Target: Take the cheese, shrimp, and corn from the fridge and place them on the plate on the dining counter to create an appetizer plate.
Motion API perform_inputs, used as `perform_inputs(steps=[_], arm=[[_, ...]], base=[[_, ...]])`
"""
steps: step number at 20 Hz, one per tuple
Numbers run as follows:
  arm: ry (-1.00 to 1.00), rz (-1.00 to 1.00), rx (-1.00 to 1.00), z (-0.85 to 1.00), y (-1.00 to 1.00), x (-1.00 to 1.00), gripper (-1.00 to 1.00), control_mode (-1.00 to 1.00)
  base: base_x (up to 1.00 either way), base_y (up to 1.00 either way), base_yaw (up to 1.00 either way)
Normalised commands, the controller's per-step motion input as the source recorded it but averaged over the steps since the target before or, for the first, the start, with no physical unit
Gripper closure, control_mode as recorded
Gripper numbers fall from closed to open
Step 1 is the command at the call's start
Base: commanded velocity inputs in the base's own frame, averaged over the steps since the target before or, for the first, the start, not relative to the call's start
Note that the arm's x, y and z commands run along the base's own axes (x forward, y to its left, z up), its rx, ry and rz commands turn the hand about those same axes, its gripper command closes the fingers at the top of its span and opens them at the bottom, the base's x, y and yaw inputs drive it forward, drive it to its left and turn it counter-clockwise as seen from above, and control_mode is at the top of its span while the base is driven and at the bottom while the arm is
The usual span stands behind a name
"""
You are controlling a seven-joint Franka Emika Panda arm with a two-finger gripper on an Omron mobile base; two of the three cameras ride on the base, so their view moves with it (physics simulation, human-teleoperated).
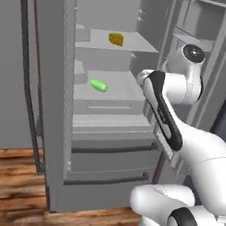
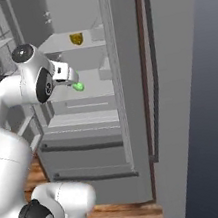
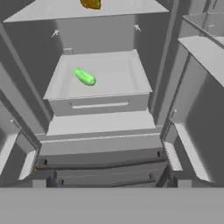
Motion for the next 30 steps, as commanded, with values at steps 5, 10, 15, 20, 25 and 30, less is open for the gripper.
perform_inputs(steps=[5,10,15,20,25,30], arm=[[0.0,0.0,0.0,0.0,0.0,0.0,-1.0,1.0],[0.0,0.02,0.0,0.01,0.0,0.0,-1.0,-1.0],[-0.15,0.08,0.0,0.41,0.0,-0.37,-1.0,-1.0],[-0.16,0.06,0.0,0.63,0.0,-0.07,-1.0,-1.0],[0.07,0.0,0.0,0.14,0.06,0.85,-1.0,-1.0],[0.09,0.0,0.0,0.0,0.25,0.96,-1.0,-1.0]], base=[[1.0,0.0,0.0],[0.57,0.02,0.03],[0.0,0.0,0.0],[0.0,0.0,0.0],[0.0,0.0,0.0],[0.0,0.0,0.0]])
